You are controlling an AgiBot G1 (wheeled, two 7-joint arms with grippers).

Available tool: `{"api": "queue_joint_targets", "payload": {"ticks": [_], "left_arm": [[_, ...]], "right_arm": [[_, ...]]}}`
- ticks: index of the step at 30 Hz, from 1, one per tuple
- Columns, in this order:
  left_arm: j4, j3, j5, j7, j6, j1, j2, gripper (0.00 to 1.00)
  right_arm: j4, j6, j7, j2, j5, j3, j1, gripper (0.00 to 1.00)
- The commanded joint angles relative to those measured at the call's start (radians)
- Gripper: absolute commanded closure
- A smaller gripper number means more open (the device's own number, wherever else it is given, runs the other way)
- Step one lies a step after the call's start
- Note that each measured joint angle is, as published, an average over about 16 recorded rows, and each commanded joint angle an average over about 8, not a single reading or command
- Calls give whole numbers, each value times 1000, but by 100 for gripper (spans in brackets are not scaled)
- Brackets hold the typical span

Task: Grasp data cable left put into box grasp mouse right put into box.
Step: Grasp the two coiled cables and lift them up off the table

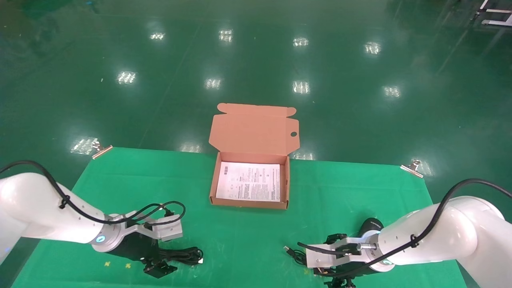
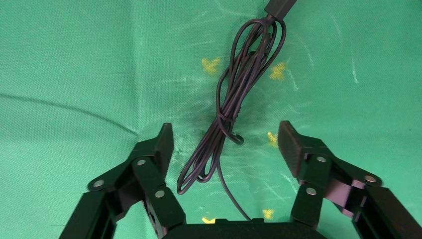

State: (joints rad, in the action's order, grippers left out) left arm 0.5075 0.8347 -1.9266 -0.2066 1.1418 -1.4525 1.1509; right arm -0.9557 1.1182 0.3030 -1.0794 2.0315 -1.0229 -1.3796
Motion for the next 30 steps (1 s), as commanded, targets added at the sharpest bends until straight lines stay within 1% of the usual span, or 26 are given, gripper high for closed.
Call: {"api": "queue_joint_targets", "payload": {"ticks": [1, 30], "left_arm": [[1, 0, 0, 0, 0, 0, 0, 100], [7, 1, -2, -3, 3, 2, -2, 100]], "right_arm": [[-2, 0, 0, 1, 0, 0, 0, 100], [-9, 3, 2, 4, -2, 0, 1, 100]]}}
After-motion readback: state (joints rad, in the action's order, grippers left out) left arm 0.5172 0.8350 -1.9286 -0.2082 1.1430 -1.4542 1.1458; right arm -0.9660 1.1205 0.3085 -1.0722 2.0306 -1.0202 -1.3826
